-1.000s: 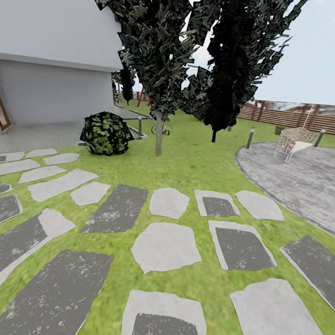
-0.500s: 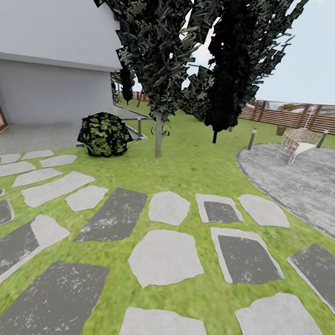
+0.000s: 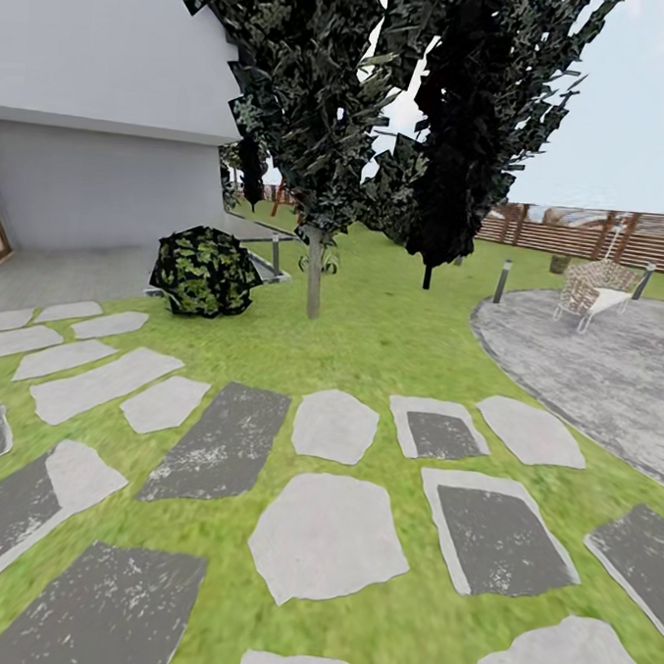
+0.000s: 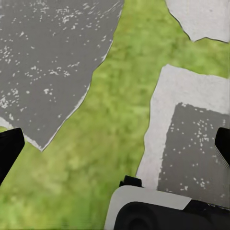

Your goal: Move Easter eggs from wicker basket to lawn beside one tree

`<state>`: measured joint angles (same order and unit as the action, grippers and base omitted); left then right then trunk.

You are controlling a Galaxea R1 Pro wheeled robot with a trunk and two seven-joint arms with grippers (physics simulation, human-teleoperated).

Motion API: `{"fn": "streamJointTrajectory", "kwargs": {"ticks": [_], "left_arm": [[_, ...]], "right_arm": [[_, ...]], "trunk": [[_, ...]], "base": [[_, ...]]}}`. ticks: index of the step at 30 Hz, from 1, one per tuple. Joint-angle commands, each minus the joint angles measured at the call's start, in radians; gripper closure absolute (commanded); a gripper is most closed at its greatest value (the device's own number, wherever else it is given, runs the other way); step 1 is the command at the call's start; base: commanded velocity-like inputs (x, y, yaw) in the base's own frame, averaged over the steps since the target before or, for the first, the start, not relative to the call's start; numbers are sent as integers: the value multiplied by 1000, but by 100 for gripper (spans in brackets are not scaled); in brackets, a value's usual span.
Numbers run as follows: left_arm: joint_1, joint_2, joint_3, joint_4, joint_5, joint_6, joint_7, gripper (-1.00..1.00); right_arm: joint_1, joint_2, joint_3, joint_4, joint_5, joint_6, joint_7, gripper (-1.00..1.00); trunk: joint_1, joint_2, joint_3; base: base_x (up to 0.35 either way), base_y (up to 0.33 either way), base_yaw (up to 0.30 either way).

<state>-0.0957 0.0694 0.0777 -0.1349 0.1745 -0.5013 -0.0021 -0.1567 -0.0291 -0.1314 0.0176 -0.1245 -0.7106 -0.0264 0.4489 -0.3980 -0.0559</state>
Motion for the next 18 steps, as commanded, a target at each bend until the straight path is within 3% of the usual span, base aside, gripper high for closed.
{"fn": "streamJointTrajectory", "kwargs": {"ticks": [1,10,18], "left_arm": [[-1,0,7,1,-4,-3,0,-100],[-1,0,7,1,-4,-3,-1,-100],[-1,-1,7,1,-5,-3,-1,-100]], "right_arm": [[-1,0,-2,2,-3,-4,2,-100],[-1,0,-2,2,-3,-4,2,-100],[-1,0,-2,2,-3,-4,2,-100]], "trunk": [[1,-2,-2],[1,-2,-2],[1,-2,-2]], "base": [[328,0,0],[328,-9,0],[327,-108,0]]}}
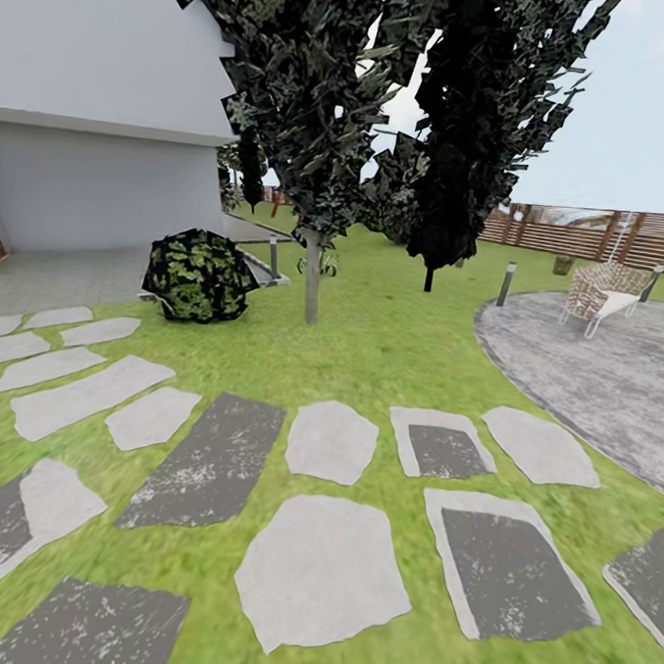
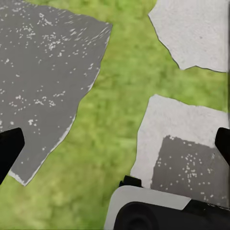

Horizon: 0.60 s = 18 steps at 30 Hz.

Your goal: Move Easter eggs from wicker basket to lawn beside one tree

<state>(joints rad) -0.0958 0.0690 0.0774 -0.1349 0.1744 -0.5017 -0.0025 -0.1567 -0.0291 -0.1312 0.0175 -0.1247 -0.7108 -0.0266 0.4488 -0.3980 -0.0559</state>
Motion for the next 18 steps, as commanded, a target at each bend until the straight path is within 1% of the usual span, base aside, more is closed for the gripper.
{"fn": "streamJointTrajectory", "kwargs": {"ticks": [1,18], "left_arm": [[-1,0,7,1,-5,-3,0,-100],[-1,0,7,1,-4,-3,1,-100]], "right_arm": [[-1,0,-2,2,-3,-4,2,-100],[-1,0,-2,2,-3,-4,2,-100]], "trunk": [[1,-2,-2],[1,-2,-2]], "base": [[319,-160,0],[314,-179,0]]}}
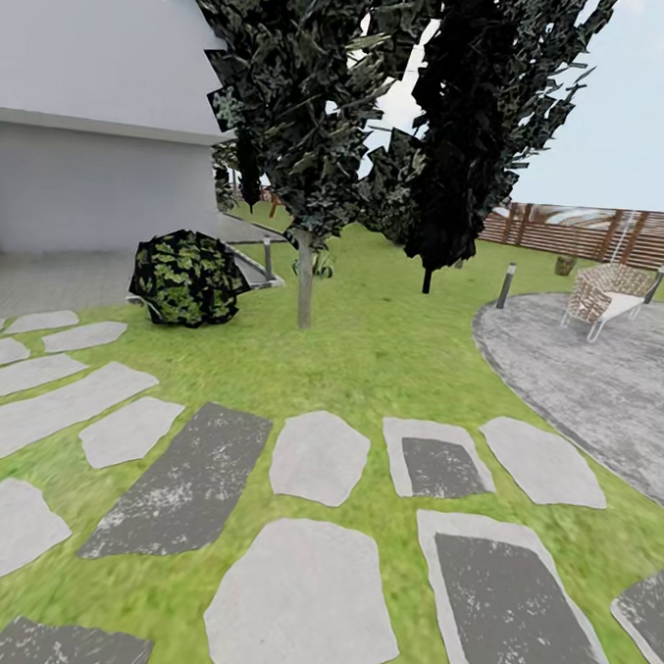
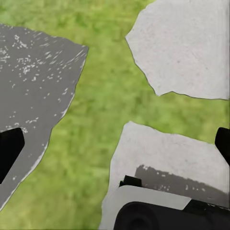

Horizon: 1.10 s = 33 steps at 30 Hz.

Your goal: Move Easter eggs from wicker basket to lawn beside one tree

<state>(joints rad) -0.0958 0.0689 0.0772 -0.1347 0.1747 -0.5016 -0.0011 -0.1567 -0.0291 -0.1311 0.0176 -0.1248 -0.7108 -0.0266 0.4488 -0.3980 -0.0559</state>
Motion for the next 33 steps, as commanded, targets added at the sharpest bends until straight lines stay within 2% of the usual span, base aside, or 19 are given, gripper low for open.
{"fn": "streamJointTrajectory", "kwargs": {"ticks": [1,33], "left_arm": [[-1,-1,7,1,-5,-3,0,-100],[-1,0,7,1,-5,-3,0,-100]], "right_arm": [[-1,0,-2,2,-3,-4,2,-100],[-1,0,-2,2,-3,-4,2,-100]], "trunk": [[1,-2,-2],[1,-2,-2]], "base": [[313,-182,0],[313,-182,0]]}}
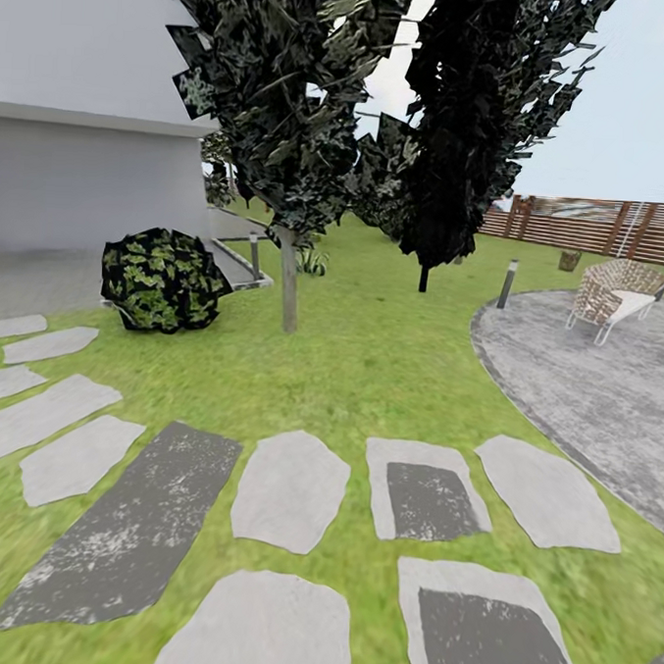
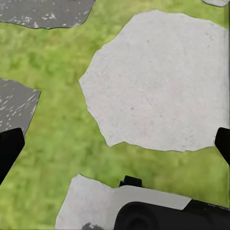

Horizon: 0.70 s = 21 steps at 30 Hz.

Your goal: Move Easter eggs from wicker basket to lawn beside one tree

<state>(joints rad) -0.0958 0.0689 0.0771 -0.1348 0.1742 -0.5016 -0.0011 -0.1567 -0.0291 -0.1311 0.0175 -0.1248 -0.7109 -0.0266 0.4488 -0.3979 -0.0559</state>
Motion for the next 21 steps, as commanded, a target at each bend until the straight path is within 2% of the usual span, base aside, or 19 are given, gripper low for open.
{"fn": "streamJointTrajectory", "kwargs": {"ticks": [1,21], "left_arm": [[-1,0,7,0,-5,-3,0,-100],[-1,0,7,1,-4,-3,0,-100]], "right_arm": [[-1,0,-2,2,-3,-4,2,-100],[-1,0,-2,2,-3,-4,2,-100]], "trunk": [[1,-2,-2],[1,-2,-2]], "base": [[312,-182,0],[312,-181,0]]}}
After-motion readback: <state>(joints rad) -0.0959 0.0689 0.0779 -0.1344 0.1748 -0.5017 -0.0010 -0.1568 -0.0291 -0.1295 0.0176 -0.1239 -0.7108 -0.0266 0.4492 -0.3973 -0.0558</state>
